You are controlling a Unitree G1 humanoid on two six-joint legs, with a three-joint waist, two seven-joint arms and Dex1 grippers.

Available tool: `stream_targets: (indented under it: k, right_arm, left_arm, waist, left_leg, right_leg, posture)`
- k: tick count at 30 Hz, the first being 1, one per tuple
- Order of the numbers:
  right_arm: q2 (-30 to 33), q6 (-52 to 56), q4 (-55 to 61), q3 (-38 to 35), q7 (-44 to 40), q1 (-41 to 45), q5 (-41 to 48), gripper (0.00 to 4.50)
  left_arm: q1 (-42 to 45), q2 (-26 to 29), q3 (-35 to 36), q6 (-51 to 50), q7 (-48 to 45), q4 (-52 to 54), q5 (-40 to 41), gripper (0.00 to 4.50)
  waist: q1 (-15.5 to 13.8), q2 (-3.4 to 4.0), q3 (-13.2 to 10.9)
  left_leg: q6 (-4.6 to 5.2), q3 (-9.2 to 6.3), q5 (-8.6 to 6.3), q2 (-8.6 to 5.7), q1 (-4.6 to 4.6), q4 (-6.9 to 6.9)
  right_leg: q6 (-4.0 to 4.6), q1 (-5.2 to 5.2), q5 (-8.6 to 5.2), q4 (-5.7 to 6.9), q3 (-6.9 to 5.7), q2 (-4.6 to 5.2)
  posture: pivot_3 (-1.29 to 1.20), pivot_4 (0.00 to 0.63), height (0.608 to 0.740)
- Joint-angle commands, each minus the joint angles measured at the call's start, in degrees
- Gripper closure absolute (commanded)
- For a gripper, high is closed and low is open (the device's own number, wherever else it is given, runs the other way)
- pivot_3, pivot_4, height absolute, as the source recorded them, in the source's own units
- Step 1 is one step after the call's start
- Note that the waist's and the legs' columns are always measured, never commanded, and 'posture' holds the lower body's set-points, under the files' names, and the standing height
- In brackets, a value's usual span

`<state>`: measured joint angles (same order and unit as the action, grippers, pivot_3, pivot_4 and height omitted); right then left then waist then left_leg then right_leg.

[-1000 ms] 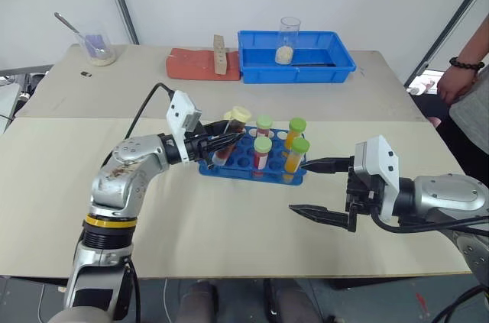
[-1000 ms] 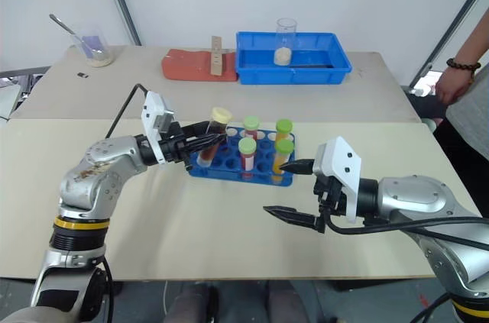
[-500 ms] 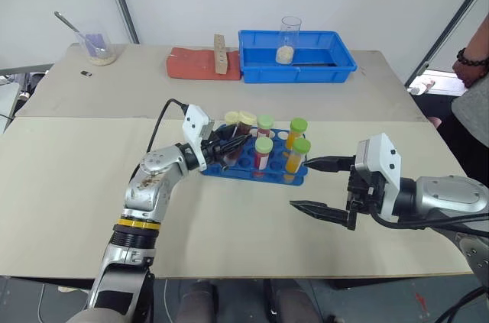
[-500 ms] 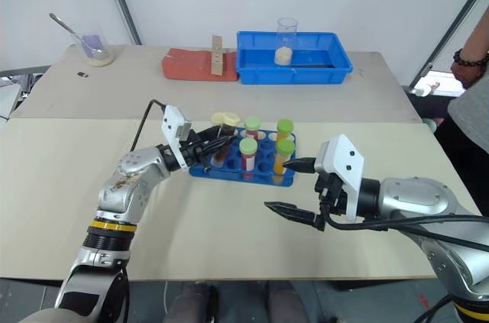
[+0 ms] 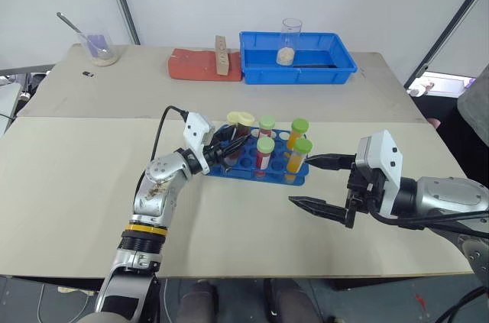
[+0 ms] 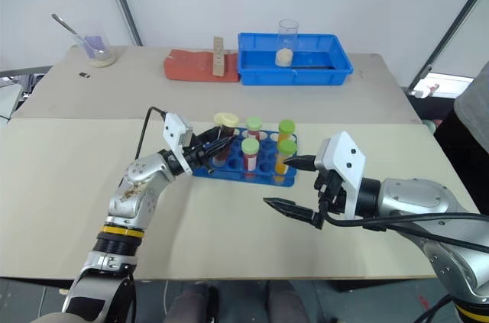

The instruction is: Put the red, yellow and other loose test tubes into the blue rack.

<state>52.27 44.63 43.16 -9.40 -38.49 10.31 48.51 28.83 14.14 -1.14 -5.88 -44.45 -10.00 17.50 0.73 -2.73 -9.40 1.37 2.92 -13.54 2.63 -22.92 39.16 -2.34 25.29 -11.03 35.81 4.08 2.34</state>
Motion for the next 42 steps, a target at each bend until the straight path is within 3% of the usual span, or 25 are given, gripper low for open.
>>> stream_targets:
  k: [1, 18, 24, 26, 35, 42]
  right_arm:
    - [-0.5, -0.3, 1.5, -1.8, 1.5, 0.9, 0.5, 0.0]
    - [-3.4, -1.8, 1.1, -0.1, 3.7, 1.3, -3.7, 0.0]
    - [-3.3, -1.2, 0.9, 0.3, 3.7, 1.9, -3.6, 0.0]
    - [-3.3, -1.1, 0.7, 0.5, 3.8, 1.9, -3.7, 0.0]
    - [-3.8, -5.2, -4.7, 4.5, 3.8, -2.3, -13.4, 0.0]
    - [-5.1, -9.6, -11.8, 9.6, 3.1, -4.7, -22.5, 0.0]
  left_arm:
    - [-0.6, -0.8, 0.8, 4.1, 2.7, 0.8, -1.5, 3.55]
    - [-9.8, -2.9, -0.3, 16.5, 10.4, 1.0, -7.1, 3.55]
    - [-11.4, -1.9, -0.2, 15.1, 9.2, 2.9, -5.2, 0.7]
    - [-13.1, -0.6, -0.4, 13.3, 8.4, 6.3, -4.7, 0.09]
    - [-22.1, 11.6, 6.3, 1.6, 6.3, 26.4, 0.8, 0.09]
    - [-28.6, 16.9, 11.8, -2.0, 6.3, 30.0, 2.4, 0.09]
  waist:
    - [0.0, 0.0, 0.0]
    - [0.3, 0.03, 0.0]
    - [0.3, 0.03, 0.0]
    - [0.2, 0.03, 0.0]
    - [0.2, 0.05, 0.0]
    - [0.2, 0.05, 0.0]
  left_leg:
    - [0.0, 0.0, 0.0, 0.0, 0.02, 0.0]
    - [0.0, 0.05, 0.0, 0.06, 0.12, -0.02]
    - [0.0, 0.05, 0.0, 0.07, 0.13, -0.02]
    - [0.0, 0.05, 0.0, 0.07, 0.09, -0.02]
    - [-0.01, 0.1, -0.01, 0.14, 0.11, -0.12]
    - [-0.02, 0.17, -0.02, 0.17, 0.22, -0.18]
  right_leg:
    - [0.0, -0.02, 0.0, 0.0, -0.01, 0.0]
    - [0.02, -0.07, 0.02, 0.01, 0.0, -0.02]
    - [0.05, -0.07, 0.0, 0.01, -0.01, -0.02]
    - [0.05, -0.05, 0.0, -0.02, -0.02, -0.01]
    - [0.51, -0.02, -0.29, -0.04, -0.06, 0.03]
    - [0.56, -0.01, -0.34, -0.03, -0.08, 0.05]
  posture:
    - [0.0, 0.15, 0.74]
    - [0.0, 0.15, 0.74]
    - [0.0, 0.15, 0.74]
    - [0.0, 0.15, 0.74]
    - [0.0, 0.15, 0.74]
    - [0.0, 0.15, 0.74]
